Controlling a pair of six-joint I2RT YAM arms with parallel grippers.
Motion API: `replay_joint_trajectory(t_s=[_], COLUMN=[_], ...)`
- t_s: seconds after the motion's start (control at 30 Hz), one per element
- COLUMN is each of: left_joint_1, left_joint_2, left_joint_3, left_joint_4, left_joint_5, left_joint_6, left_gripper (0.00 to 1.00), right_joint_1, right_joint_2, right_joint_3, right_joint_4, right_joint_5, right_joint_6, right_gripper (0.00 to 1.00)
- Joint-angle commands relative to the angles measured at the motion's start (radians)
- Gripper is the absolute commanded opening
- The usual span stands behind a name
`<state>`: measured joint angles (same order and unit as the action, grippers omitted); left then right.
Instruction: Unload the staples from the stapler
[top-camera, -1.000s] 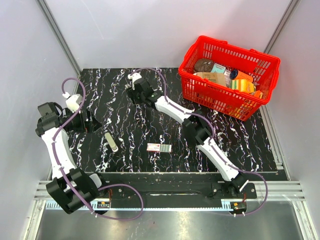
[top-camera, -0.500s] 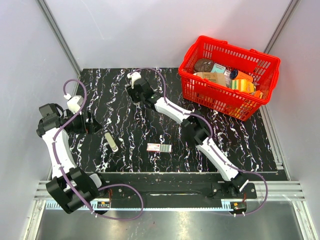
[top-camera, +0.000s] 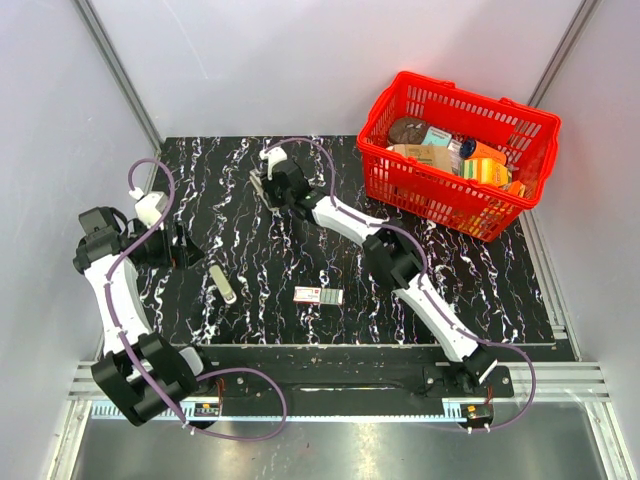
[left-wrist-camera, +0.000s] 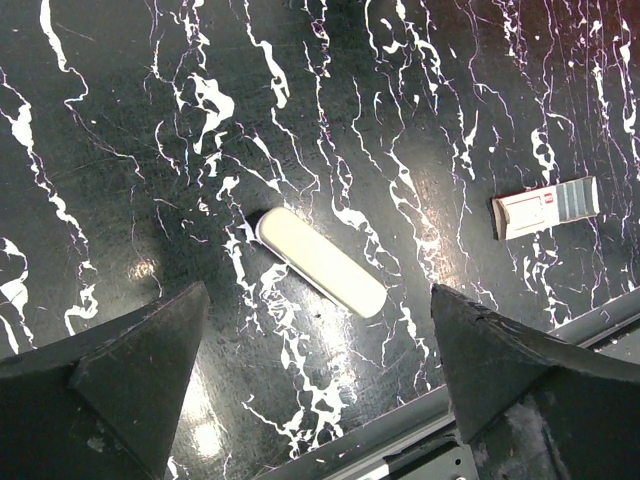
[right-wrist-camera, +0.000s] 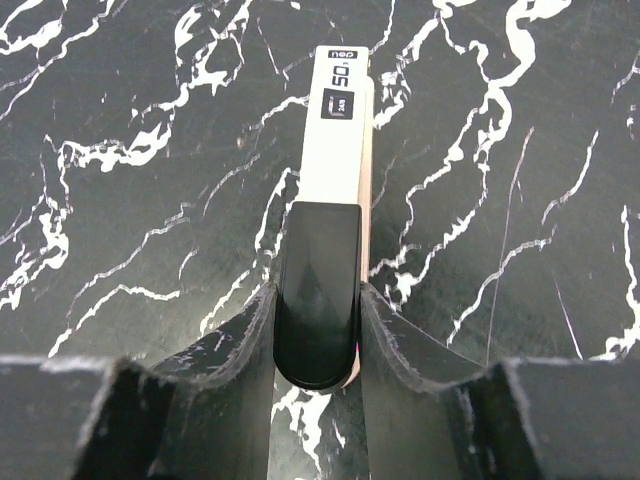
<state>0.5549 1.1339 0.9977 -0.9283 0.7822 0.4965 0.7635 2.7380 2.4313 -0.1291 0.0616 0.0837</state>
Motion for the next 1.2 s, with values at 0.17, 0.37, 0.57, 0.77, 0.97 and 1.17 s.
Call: replay_joint_trajectory(t_s=[0.17,0.37,0.57,0.77,0.97,1.17], left_joint_1=[-0.078,-0.194,-0.280,-0.325,-0.326,-0.326], left_joint_2=[-0.124,-0.151,-0.178,-0.224,-0.243,-0.250], left_joint_3=[-0.007,-0.018,-0.044,-0.057,-0.091,-0.100], left_joint_4=[-0.001,-0.006,0.008,0.011,0.017,0.031], left_joint_5=[0.022,-0.032,-0.064,-0.096,-0.104,-0.093], left_joint_6=[0.022,-0.018,-0.044,-0.047,-0.046,-0.041], left_gripper=[0.98,0.98,0.99,0.99,0.99,0.99], right_joint_1=[0.002,0.083,0.187,0.237,0.269,0.292], right_joint_2=[-0.395,-0.633,-0.710,-0.716,-0.673,-0.632], right_joint_3=[-0.529,-0.837,-0.925,-0.893,-0.816,-0.743], right_joint_4=[0.161,0.175,0.046,-0.056,-0.162,-0.240], right_joint_5=[0.040,0.128,0.217,0.279,0.290,0.297], right_joint_6=[0.119,0.177,0.280,0.344,0.375,0.378], right_gripper=[0.06,0.00,0.00,0.01,0.29,0.52])
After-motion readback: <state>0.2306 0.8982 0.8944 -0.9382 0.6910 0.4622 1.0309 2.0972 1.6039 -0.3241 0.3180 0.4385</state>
